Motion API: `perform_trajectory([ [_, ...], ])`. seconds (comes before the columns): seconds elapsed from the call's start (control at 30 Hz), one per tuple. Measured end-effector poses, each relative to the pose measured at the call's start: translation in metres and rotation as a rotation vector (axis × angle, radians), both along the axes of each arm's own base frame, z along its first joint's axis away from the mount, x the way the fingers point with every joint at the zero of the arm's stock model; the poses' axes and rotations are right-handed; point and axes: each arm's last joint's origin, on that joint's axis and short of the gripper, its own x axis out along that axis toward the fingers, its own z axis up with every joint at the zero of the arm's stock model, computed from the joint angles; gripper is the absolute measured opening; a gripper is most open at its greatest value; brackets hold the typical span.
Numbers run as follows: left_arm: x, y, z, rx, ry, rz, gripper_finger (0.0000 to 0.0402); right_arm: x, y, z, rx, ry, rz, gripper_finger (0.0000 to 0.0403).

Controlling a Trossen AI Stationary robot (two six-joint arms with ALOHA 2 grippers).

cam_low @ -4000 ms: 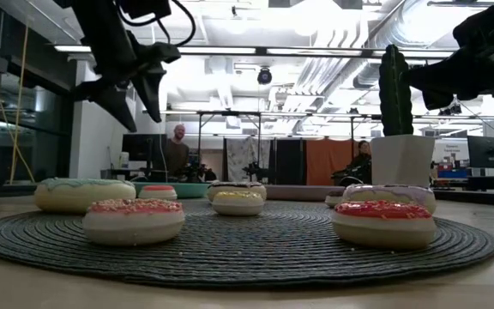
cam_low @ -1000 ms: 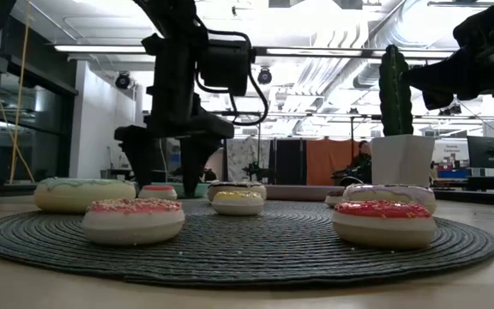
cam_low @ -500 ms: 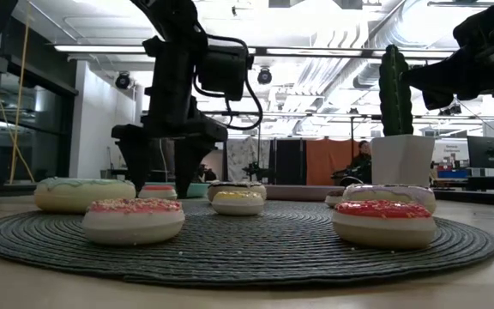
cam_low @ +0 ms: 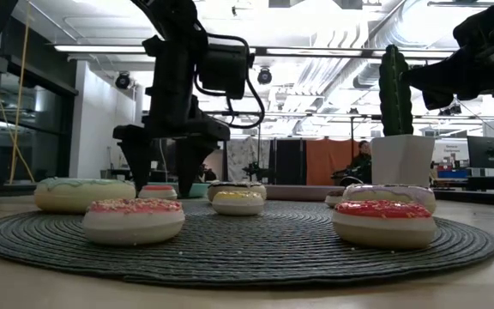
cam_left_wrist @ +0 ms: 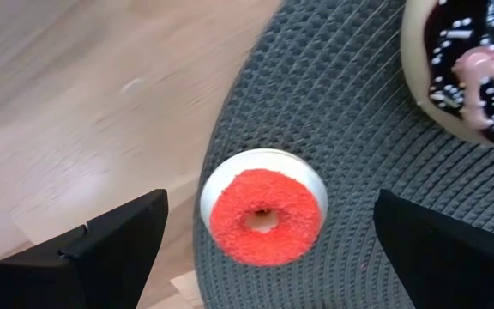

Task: Pick & Place donuts
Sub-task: Put the small orange donut on the green plate

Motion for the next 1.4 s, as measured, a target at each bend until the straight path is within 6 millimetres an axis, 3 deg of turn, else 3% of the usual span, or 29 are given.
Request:
perform_trajectory([
  [1.4,0.0054,0.0010,0.0007,0.029,-0.056,-0.003,0.0399,0.0000,0.0000,0.0000,0.000,0.000,0.000,0.0000],
])
